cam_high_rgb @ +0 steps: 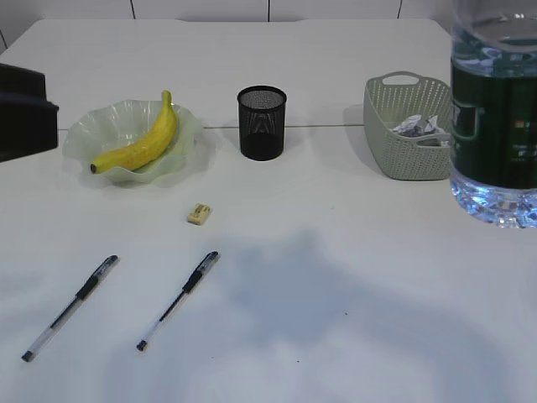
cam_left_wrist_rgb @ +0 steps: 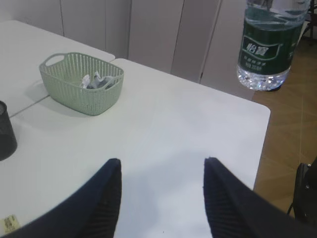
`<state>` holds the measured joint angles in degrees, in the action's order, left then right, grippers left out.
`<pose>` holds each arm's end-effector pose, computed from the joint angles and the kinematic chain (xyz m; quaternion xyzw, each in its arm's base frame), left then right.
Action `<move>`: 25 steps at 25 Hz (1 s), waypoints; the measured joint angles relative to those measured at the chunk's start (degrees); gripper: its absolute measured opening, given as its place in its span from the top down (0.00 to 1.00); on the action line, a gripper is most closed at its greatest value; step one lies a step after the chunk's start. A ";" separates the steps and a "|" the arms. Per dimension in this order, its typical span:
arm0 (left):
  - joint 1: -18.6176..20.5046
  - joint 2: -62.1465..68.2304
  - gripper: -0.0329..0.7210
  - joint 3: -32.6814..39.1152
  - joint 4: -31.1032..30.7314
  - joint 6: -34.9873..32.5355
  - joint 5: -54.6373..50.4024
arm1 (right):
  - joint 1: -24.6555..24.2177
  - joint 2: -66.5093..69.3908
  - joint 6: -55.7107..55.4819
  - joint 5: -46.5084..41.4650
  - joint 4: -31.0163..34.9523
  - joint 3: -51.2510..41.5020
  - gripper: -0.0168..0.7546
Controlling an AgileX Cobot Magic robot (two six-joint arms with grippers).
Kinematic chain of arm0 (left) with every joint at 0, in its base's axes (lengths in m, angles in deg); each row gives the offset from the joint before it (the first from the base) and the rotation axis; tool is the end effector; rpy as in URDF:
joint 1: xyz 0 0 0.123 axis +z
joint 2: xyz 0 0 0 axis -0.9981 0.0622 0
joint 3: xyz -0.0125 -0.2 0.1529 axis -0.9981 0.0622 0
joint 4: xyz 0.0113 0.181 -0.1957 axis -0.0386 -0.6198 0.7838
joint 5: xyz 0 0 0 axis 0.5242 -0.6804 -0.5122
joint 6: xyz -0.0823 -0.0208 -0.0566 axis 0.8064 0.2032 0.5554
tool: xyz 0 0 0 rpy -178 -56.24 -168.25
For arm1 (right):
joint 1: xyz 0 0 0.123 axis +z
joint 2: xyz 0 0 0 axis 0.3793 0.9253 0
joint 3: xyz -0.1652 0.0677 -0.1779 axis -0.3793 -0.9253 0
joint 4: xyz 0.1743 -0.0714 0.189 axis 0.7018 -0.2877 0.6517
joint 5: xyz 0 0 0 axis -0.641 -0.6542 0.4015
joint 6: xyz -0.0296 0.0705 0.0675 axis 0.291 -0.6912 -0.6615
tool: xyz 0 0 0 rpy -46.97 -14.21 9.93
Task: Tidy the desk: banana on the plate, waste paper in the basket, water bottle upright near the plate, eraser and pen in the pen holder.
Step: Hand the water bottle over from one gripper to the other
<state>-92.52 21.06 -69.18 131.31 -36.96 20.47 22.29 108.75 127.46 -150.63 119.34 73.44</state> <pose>0.1846 -0.0995 0.3182 0.3399 0.7080 -0.3423 0.5158 0.1995 0.0902 0.3950 -0.3897 0.5886 0.3392 0.6218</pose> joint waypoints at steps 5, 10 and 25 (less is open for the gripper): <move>0.00 0.00 0.40 0.00 4.04 -3.97 -2.32 | 0.00 0.00 0.55 -1.20 1.41 0.00 0.65; 0.00 0.00 0.24 0.00 8.61 -5.86 -6.21 | 0.00 0.00 1.49 -2.57 4.48 0.00 0.65; 0.00 -0.05 0.21 0.00 15.02 -8.38 -12.64 | 0.00 -0.04 1.73 -5.66 10.29 0.00 0.65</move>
<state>-92.52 21.02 -69.18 146.33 -45.34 7.84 22.29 108.71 129.19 -156.28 129.64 73.44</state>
